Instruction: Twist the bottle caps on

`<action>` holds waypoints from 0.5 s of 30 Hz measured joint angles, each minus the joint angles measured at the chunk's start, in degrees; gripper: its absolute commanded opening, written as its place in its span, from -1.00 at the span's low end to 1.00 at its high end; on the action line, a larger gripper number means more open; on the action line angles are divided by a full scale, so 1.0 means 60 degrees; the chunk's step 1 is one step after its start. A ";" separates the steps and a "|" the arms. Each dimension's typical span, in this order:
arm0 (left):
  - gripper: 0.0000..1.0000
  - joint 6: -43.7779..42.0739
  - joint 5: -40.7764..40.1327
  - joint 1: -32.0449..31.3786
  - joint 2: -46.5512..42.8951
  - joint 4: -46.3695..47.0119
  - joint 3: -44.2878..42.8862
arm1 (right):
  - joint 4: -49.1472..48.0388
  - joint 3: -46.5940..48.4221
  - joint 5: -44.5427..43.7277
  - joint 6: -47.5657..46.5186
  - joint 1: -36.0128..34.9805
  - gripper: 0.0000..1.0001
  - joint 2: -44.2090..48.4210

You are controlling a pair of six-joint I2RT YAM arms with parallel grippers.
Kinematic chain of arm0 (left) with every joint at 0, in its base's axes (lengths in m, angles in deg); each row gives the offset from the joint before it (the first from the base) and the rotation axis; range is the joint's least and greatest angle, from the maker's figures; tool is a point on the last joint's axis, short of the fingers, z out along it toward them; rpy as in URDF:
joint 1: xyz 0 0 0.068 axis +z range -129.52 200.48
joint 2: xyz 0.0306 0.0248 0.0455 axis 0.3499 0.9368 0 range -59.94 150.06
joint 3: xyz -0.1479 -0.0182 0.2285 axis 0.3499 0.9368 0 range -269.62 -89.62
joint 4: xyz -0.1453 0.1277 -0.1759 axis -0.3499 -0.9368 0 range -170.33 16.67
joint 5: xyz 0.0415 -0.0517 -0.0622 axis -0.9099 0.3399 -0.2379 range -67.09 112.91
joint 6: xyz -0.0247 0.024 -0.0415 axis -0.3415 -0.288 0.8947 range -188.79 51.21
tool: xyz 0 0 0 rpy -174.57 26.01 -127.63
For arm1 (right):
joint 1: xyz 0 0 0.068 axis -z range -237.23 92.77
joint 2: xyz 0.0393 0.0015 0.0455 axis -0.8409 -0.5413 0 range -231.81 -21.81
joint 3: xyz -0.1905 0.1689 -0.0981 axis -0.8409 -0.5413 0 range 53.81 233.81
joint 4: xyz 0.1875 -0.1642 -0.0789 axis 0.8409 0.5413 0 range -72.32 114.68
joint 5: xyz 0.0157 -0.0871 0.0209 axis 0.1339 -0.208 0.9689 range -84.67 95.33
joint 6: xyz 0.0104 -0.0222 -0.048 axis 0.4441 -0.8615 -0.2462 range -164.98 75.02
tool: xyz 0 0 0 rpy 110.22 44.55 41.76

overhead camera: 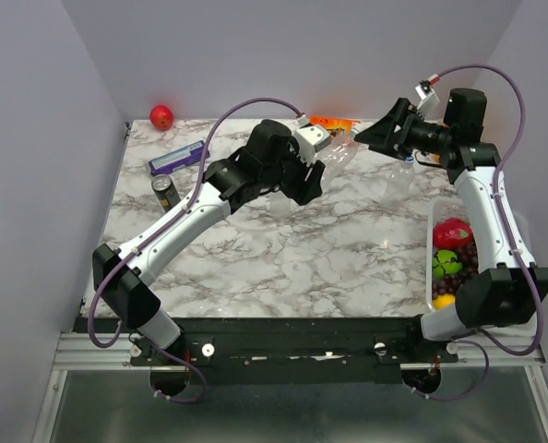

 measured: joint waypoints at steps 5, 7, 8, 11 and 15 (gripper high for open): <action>-0.15 -0.0040 0.0011 -0.0127 0.0193 0.0015 -0.0382 | -0.0594 -0.0015 0.0412 0.0357 0.0000 0.49 -0.0350; -0.15 -0.0047 0.0000 -0.0120 0.0357 -0.0055 -0.0510 | -0.0827 -0.0011 0.0616 0.0455 0.0011 0.31 -0.0543; -0.15 -0.0058 -0.0004 -0.0124 0.0430 -0.0084 -0.0521 | -0.0940 -0.0004 0.0699 0.0481 0.0022 0.26 -0.0648; -0.15 -0.0142 0.0069 -0.0262 0.0616 -0.0120 -0.0543 | -0.1253 0.0029 0.0838 0.0579 -0.0025 0.06 -0.0951; -0.15 -0.0171 0.0131 -0.0466 0.0699 -0.0117 -0.0630 | -0.1534 0.0033 0.0933 0.0648 -0.0222 -0.30 -0.1158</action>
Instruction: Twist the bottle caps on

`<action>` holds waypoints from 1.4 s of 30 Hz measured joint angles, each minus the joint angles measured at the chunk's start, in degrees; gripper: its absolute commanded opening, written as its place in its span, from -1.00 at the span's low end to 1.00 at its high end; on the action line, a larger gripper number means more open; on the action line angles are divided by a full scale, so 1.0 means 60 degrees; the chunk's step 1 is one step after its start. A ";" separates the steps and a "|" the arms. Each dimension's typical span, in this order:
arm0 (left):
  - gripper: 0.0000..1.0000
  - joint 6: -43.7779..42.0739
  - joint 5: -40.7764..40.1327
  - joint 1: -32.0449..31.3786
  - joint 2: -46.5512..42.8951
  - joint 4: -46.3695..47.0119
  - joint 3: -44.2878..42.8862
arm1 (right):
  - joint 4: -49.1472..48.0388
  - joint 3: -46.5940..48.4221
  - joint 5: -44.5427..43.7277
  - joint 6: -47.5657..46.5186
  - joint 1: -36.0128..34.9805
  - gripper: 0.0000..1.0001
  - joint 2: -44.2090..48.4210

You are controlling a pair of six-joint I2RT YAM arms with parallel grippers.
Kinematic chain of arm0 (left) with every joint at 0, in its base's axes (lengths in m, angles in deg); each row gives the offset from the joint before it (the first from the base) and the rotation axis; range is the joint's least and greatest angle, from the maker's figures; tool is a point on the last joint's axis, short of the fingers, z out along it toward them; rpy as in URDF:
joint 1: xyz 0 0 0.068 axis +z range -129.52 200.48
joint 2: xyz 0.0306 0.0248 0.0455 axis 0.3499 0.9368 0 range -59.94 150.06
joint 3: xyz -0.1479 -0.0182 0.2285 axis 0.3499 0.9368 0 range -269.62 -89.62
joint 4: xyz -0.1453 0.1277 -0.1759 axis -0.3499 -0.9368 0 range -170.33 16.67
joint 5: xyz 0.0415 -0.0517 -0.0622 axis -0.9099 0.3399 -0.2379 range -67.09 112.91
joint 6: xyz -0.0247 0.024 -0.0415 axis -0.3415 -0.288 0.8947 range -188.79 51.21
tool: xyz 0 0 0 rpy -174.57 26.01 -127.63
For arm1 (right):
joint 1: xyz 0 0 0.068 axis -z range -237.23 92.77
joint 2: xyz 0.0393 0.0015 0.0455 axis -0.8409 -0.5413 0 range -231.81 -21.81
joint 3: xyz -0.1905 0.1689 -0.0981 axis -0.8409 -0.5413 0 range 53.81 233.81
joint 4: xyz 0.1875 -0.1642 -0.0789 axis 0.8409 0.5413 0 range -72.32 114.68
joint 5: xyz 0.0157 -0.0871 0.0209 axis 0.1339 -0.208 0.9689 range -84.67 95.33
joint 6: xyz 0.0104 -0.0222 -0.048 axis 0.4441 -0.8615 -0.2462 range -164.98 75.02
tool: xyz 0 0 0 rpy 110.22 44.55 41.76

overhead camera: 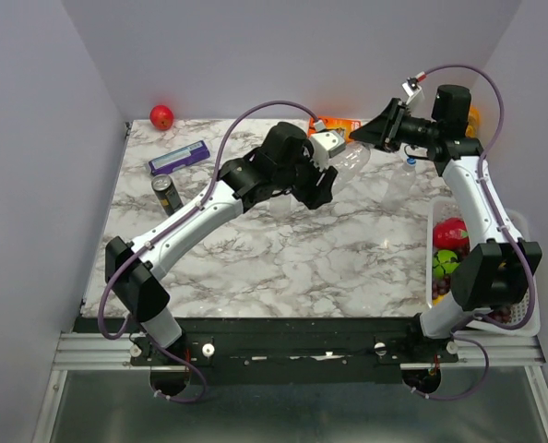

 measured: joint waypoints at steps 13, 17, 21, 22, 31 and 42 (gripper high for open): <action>0.97 -0.0484 -0.0372 -0.0033 -0.0026 -0.0033 0.0011 | -0.0193 0.0255 0.0066 -0.1206 -0.0288 -0.81 -0.0011; 0.97 -0.1158 -0.0554 0.0000 -0.0393 -0.0412 0.0528 | 0.0160 0.0940 -0.0062 -0.2586 -0.0361 -0.82 0.0040; 0.97 -0.1752 -0.0586 0.0149 -0.0998 -0.1362 0.0933 | 0.0372 0.1005 -0.0419 -0.4033 -0.0357 -0.82 0.0393; 0.97 -0.1869 -0.0576 0.0193 -0.1198 -0.1570 0.1002 | 0.0386 0.0892 -0.0565 -0.4513 -0.0357 -0.82 0.0525; 0.97 -0.2783 -0.0280 0.1093 -0.2747 -0.1891 0.0514 | 0.0040 -0.1563 -0.1676 -0.7606 -0.0517 -0.79 0.1089; 0.97 -0.3184 -0.0379 0.2033 -0.2481 -0.1880 0.0138 | -0.0616 -0.2776 -0.3268 -0.9766 -0.1075 -0.69 0.1096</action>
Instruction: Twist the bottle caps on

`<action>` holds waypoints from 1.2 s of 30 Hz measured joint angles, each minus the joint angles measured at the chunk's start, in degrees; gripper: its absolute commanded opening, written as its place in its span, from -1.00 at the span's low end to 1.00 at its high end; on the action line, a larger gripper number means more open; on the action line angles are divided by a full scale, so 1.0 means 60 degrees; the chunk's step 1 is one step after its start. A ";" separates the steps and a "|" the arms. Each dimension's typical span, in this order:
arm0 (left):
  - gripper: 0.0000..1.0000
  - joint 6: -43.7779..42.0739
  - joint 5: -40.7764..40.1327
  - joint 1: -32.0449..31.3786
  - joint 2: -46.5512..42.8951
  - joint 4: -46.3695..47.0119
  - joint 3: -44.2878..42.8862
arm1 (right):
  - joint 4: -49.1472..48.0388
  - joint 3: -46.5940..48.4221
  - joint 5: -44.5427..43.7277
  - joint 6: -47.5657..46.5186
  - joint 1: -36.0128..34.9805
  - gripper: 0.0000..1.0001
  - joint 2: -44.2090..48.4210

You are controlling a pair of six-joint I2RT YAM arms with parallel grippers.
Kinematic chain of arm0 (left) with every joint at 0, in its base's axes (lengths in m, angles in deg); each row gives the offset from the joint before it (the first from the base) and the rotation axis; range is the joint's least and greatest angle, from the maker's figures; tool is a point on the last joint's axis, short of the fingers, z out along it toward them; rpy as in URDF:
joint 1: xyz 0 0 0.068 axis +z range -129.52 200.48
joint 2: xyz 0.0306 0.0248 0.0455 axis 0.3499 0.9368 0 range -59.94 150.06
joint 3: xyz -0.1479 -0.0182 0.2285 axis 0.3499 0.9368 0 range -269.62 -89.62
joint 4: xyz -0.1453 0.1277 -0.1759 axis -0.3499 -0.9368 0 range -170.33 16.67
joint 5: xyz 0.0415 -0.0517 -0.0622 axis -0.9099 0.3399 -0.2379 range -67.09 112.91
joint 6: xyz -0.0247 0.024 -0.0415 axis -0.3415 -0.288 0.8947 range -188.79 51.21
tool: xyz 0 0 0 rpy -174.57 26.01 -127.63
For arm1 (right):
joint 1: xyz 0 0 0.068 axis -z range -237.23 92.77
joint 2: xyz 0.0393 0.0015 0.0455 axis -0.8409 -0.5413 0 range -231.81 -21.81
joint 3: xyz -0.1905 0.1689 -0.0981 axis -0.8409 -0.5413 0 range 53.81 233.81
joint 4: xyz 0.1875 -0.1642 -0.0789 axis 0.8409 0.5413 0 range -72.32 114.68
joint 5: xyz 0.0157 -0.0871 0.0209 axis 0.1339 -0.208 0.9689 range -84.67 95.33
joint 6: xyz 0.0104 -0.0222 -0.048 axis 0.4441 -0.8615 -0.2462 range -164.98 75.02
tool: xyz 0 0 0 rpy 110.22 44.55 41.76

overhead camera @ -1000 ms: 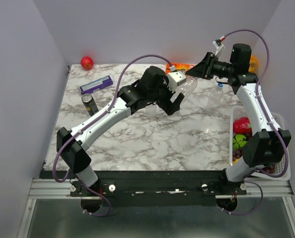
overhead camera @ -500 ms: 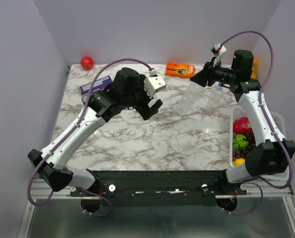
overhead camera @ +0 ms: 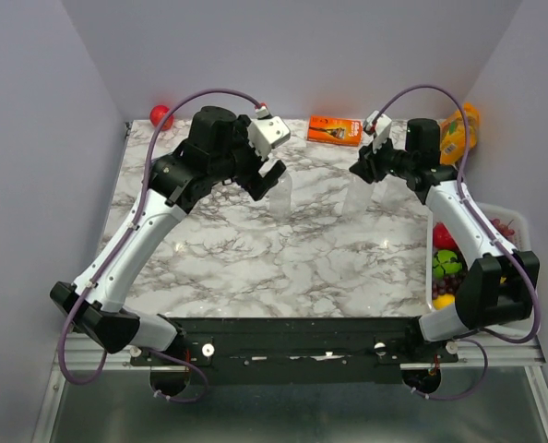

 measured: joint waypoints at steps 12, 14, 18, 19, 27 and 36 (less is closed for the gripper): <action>0.97 0.0229 0.0007 0.0004 0.0346 0.0040 0.0000 | -0.0452 -0.0882 -0.0692 -0.0331 -0.0076 -0.51 -0.0004; 0.97 0.0248 0.0007 0.0004 0.0393 0.0040 0.0000 | -0.0554 -0.0885 -0.0718 -0.0317 -0.0076 -0.41 -0.0004; 0.97 0.0266 0.0007 0.0004 0.0393 0.0076 0.0000 | -0.0637 -0.0885 -0.0754 -0.0295 -0.0076 -0.37 -0.0007; 0.97 0.0266 0.0007 0.0004 0.0393 0.0076 0.0000 | -0.0641 -0.0885 -0.0758 -0.0291 -0.0076 -0.36 -0.0011; 0.97 0.0273 0.0004 0.0004 0.0393 0.0076 0.0011 | -0.0645 -0.0889 -0.0809 -0.0295 -0.0076 -0.21 -0.0149; 0.97 0.0270 0.0007 0.0004 0.0393 0.0076 0.0047 | -0.0681 -0.0936 -0.0871 -0.0280 -0.0080 0.13 -0.0178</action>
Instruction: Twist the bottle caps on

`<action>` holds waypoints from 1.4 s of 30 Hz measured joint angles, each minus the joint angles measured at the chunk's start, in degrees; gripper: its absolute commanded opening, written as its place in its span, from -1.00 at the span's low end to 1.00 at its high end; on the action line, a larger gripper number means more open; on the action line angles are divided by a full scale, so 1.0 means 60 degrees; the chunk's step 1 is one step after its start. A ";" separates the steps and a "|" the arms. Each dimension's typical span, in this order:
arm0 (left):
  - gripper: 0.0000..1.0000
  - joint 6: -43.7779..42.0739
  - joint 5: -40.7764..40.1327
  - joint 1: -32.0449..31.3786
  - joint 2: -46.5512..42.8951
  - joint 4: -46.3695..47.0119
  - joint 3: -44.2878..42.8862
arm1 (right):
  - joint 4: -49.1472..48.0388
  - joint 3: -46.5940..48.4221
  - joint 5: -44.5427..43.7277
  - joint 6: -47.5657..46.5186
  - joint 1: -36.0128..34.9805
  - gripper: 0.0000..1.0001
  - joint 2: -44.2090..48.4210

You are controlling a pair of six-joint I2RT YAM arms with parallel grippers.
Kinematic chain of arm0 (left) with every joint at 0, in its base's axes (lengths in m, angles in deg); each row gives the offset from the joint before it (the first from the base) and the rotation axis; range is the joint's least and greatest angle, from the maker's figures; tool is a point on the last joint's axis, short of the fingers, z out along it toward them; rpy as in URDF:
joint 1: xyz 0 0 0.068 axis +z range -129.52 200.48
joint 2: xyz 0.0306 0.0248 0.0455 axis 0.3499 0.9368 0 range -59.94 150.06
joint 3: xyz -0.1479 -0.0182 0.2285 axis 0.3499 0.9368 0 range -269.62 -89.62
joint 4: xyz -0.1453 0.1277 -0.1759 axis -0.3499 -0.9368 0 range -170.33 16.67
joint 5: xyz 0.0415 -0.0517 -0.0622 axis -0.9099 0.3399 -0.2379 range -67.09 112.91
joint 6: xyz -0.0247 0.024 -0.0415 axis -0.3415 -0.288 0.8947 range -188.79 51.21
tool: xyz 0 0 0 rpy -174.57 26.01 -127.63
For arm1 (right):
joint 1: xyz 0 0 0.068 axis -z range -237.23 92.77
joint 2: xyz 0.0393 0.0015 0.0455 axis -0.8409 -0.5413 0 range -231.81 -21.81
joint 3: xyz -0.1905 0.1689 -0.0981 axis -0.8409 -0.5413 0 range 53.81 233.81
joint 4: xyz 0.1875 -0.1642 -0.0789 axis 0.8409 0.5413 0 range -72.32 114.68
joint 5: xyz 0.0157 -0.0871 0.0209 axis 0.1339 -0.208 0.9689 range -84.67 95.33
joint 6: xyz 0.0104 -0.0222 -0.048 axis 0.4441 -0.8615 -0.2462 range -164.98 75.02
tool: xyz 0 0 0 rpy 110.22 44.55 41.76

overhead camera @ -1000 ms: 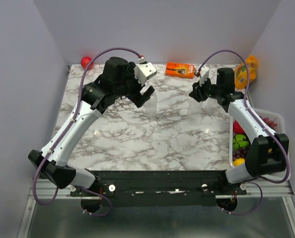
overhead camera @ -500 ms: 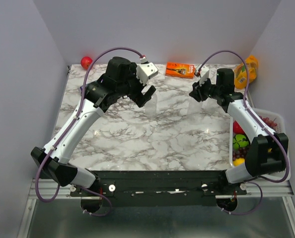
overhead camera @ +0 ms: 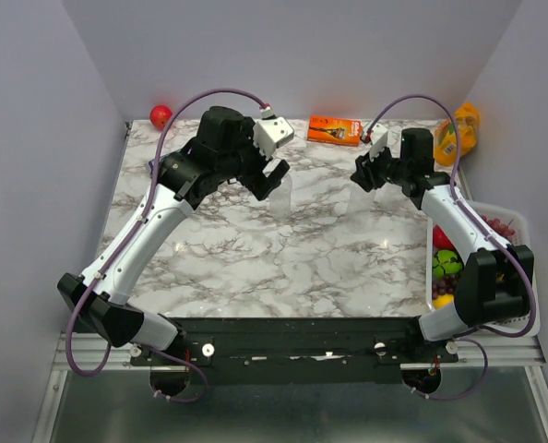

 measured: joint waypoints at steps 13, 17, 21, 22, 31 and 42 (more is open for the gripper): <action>0.97 0.0000 0.0000 0.0000 0.0000 -0.0007 0.0131 | -0.0022 -0.0124 -0.0127 -0.0004 0.0004 0.28 0.0004; 0.97 0.0000 0.0000 0.0000 0.0000 -0.0004 0.0131 | -0.0025 -0.0127 -0.0127 0.0000 0.0004 0.18 0.0004; 0.97 0.0000 0.0000 0.0000 0.0000 -0.0004 0.0131 | -0.0033 -0.0149 -0.0124 0.0007 0.0000 0.15 0.0029; 0.97 0.0000 0.0000 0.0000 0.0000 -0.0004 0.0131 | -0.0044 -0.0171 -0.0120 0.0007 0.0000 0.15 0.0051; 0.97 0.0000 0.0000 0.0000 0.0000 -0.0004 0.0142 | -0.0098 -0.0590 -0.0120 0.0015 0.0000 0.15 0.0466; 0.97 0.0004 0.0000 0.0000 0.0000 0.0004 0.0219 | -0.0080 -0.0659 -0.0124 0.0018 0.0000 0.19 0.0554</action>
